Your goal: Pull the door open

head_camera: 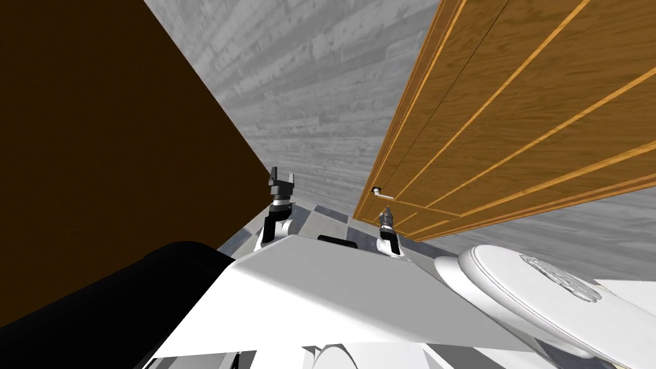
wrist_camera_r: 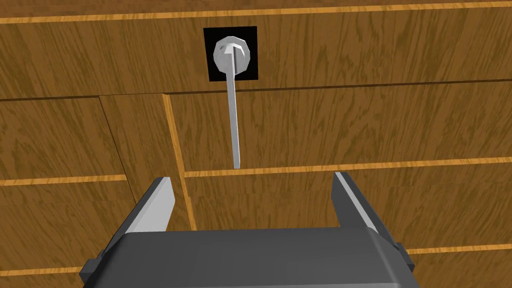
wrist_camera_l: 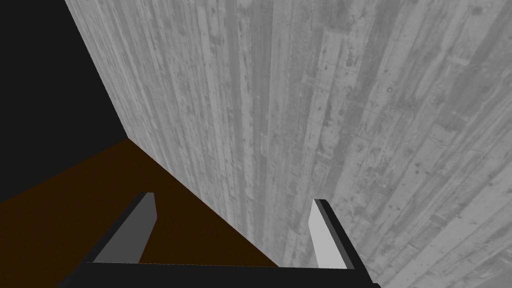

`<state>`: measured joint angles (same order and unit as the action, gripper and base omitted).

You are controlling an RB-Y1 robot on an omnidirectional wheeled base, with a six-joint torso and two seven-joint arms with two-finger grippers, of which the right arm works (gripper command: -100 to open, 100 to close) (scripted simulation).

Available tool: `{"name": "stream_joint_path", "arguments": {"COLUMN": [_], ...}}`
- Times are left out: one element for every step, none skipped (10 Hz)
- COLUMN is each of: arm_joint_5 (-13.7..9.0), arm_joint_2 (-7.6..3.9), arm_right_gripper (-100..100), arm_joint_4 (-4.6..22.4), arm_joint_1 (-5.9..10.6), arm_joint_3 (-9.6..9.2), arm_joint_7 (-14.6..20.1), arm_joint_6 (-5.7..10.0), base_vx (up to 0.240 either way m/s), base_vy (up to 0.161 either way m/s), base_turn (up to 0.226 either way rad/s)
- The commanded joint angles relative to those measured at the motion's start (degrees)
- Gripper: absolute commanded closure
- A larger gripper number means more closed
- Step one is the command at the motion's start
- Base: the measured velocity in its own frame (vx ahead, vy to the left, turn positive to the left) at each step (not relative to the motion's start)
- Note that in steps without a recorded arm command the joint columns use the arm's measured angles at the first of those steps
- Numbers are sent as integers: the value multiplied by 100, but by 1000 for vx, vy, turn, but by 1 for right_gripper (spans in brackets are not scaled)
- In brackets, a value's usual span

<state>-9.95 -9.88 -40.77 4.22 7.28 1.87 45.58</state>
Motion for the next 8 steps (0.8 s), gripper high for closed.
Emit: {"name": "stream_joint_path", "arguments": {"arm_joint_5": [-12, -20, -26, -32, -29, -56, -64, -82], "arm_joint_2": [-9, -17, -23, -29, -29, -111, -137, -194], "arm_right_gripper": [-100, -100, -100, -100, -100, -100, -100, -100], "arm_joint_4": [202, 341, 449, 552, 556, 609, 620, 644], "arm_joint_1": [81, 137, 181, 223, 231, 195, 181, 150], "arm_joint_3": [26, 44, 57, 70, 62, 96, 107, 130], "arm_joint_7": [12, 22, 29, 37, 34, 109, 132, 182], "arm_joint_6": [37, 61, 81, 99, 120, 167, 178, 204], "base_vx": [58, 83, 71, 62, 29, 103, 170, 175], "base_vy": [-41, -48, -50, -50, -24, -8, -16, -5], "base_turn": [102, 137, 96, 72, 17, 84, 89, 81]}}
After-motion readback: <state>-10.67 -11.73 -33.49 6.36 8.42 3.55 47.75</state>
